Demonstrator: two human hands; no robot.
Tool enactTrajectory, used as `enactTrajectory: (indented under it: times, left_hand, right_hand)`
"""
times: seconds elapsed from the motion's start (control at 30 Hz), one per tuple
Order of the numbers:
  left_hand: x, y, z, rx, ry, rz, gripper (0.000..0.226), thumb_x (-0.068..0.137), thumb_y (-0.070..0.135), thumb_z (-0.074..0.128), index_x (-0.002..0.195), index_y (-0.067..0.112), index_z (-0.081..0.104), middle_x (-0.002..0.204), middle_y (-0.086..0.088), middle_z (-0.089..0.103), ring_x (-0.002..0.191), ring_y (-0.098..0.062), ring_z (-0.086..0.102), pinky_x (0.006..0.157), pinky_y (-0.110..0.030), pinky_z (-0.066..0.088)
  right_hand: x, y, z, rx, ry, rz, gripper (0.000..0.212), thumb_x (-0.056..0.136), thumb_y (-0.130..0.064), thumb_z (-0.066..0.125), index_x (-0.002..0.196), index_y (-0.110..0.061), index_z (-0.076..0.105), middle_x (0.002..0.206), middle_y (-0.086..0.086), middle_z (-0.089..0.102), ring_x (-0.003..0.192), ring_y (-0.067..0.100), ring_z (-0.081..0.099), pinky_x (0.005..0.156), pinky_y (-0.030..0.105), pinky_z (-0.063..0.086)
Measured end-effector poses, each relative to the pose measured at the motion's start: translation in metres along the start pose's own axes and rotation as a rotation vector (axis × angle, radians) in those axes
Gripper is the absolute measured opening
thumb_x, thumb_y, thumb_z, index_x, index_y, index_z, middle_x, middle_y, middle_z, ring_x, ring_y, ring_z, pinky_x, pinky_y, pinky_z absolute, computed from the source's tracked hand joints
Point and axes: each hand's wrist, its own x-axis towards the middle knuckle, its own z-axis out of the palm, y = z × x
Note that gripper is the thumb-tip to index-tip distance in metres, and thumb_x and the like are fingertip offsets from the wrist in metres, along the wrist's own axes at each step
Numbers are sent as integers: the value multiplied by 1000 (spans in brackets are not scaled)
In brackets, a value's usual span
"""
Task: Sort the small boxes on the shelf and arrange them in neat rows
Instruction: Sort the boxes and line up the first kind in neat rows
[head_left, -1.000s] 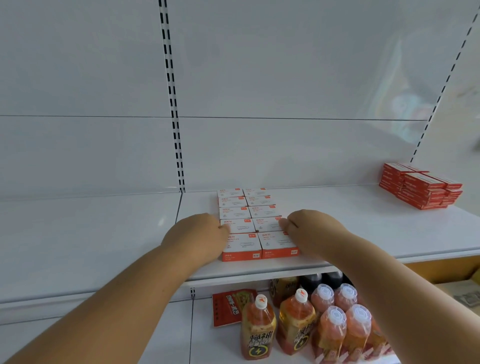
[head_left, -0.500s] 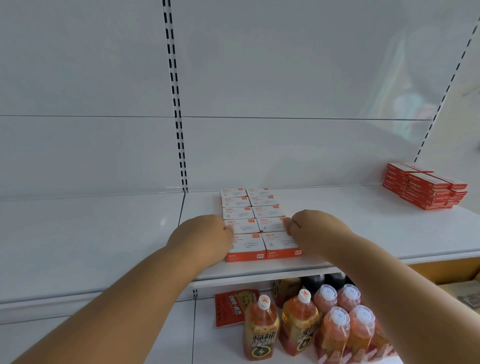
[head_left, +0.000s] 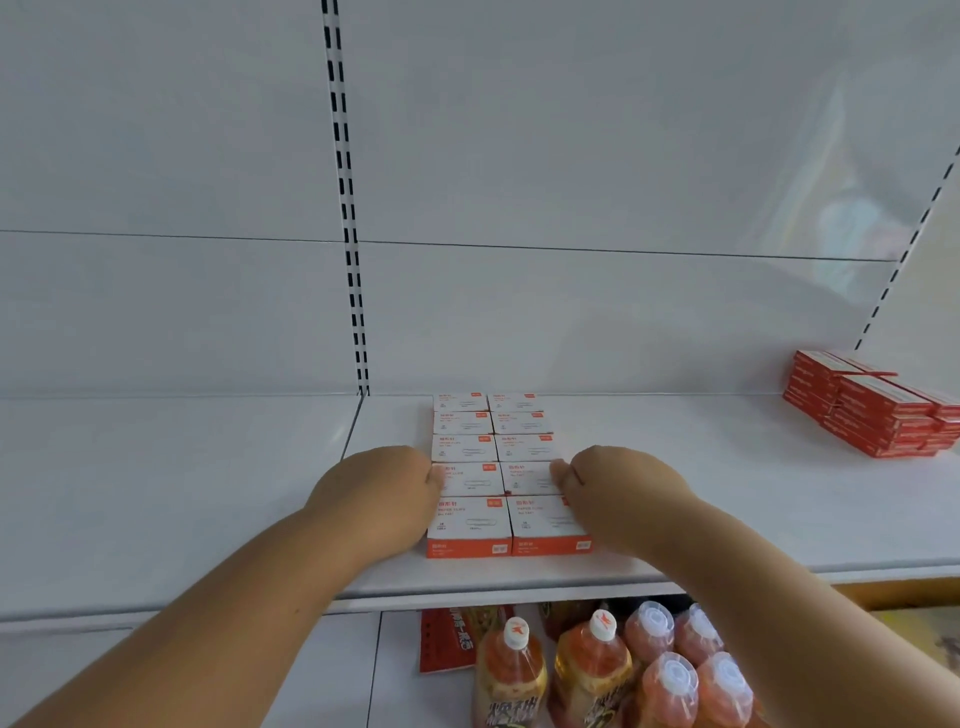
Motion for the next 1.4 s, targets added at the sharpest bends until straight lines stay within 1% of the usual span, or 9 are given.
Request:
enactTrajectory:
  times: [0.17,0.37,0.53,0.73,0.93,1.13,1.27,1.33,1.4]
  left_hand:
    - [3,1,-3,-30,-49,-1,41,104,39,31,70,25,48,73,9,57,67,-7,55,56,-24,39]
    - [29,-4,-12,-63,11,-127,45,102,42,32,70,19,53,74,1,60,72,-17,58,65,-30,43]
    - [46,0,-6,-32,-59,-105,39,101,46,33,94,20,62,91,3,64,89,-19,61,76,-31,47]
    - [46,-2,0,-52,-42,-68,40,102,43,34,71,24,48,76,6,58,78,-17,60,64,-29,42]
    - [46,-2,-2,-35,-56,-38,36,103,43,34,78,23,51,79,6,57,81,-18,59,67,-29,42]
    - [56,-12,-13,-114,-132,-66,40,103,38,37,83,16,64,84,1,65,78,-15,60,69,-29,47]
    - [74,-16,-21,-132,-49,-114,39,101,39,37,80,15,58,78,0,61,71,-18,55,63,-28,40]
    - [79,-13,-21,-121,-73,-93,38,104,41,34,81,20,56,73,4,54,72,-16,52,65,-28,39]
    - [82,-10,-18,-124,-102,-70,37,104,40,35,75,23,51,74,7,53,80,-18,54,72,-28,41]
  right_hand:
    - [1,1,-4,-36,-31,-40,44,103,-46,25,94,-17,56,84,-2,61,80,16,61,70,29,52]
    - [27,9,-13,111,-25,8,51,101,-50,24,87,-14,57,83,1,61,82,21,60,71,32,46]
    - [35,3,-7,98,-33,-15,47,101,-47,27,82,-16,56,85,1,63,77,20,58,66,31,43]
    - [35,2,-4,59,-26,-25,44,102,-47,26,76,-20,50,78,-2,59,73,17,56,63,30,42]
    - [35,2,-4,65,-25,-14,45,102,-46,26,80,-18,53,82,0,61,79,19,58,69,31,44]
    - [45,5,-15,92,-102,-9,43,104,-40,27,109,-12,60,104,9,62,96,26,59,79,32,46]
    - [64,7,-20,134,-68,2,49,102,-44,27,106,-9,60,92,5,61,83,22,56,74,32,46]
    - [71,3,-18,92,-75,3,50,102,-45,26,114,-10,59,104,6,62,89,22,55,78,32,45]
    - [75,1,-15,93,-71,14,49,102,-47,26,109,-13,60,108,4,63,95,22,57,81,32,44]
